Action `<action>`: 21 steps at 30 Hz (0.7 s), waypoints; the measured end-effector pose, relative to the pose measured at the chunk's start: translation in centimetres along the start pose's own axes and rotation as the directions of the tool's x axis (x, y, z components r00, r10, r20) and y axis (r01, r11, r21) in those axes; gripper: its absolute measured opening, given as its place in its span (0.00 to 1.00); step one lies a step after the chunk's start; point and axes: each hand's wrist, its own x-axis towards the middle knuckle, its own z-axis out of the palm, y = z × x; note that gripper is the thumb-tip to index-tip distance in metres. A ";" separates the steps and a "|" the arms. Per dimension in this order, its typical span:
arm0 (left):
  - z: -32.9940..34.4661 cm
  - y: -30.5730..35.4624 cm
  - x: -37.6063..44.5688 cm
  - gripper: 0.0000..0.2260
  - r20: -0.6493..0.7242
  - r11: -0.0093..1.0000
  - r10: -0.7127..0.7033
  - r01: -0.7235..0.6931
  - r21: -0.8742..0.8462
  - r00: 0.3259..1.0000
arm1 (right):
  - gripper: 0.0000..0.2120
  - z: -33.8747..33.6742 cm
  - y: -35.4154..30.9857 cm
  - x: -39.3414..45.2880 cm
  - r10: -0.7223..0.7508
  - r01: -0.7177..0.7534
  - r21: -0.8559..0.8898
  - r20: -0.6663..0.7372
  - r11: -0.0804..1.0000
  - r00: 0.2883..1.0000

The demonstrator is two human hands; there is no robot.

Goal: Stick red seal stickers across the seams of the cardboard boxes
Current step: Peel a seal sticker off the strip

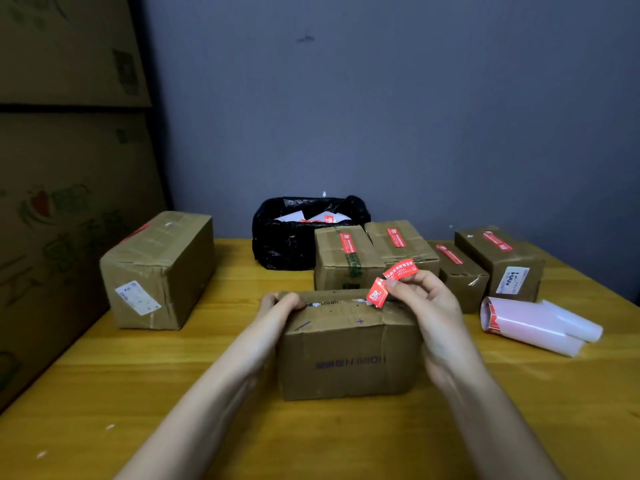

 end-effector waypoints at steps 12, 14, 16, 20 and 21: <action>-1.8 3.6 -2.5 0.12 -0.090 0.656 0.749 -0.714 0.244 0.657 | 0.06 0.6 -2.9 1.5 -0.274 0.334 -0.237 0.252 0.912 0.928; -1.2 6.2 -2.5 0.09 0.041 0.649 0.746 -0.740 0.178 0.665 | 0.04 1.7 -3.9 2.0 -0.325 0.401 -0.228 0.308 0.887 0.894; -0.6 8.4 -2.1 0.08 0.131 0.677 0.722 -0.733 0.066 0.679 | 0.04 3.0 -5.0 2.7 -0.371 0.454 -0.220 0.334 0.863 0.867; -0.4 11.2 -0.2 0.06 0.108 0.666 0.740 -0.746 0.019 0.664 | 0.04 5.0 -7.1 4.6 -0.411 0.492 -0.212 0.335 0.844 0.848; -0.5 11.7 0.0 0.06 0.082 0.660 0.747 -0.751 0.020 0.659 | 0.06 5.3 -7.5 5.2 -0.414 0.493 -0.216 0.326 0.843 0.850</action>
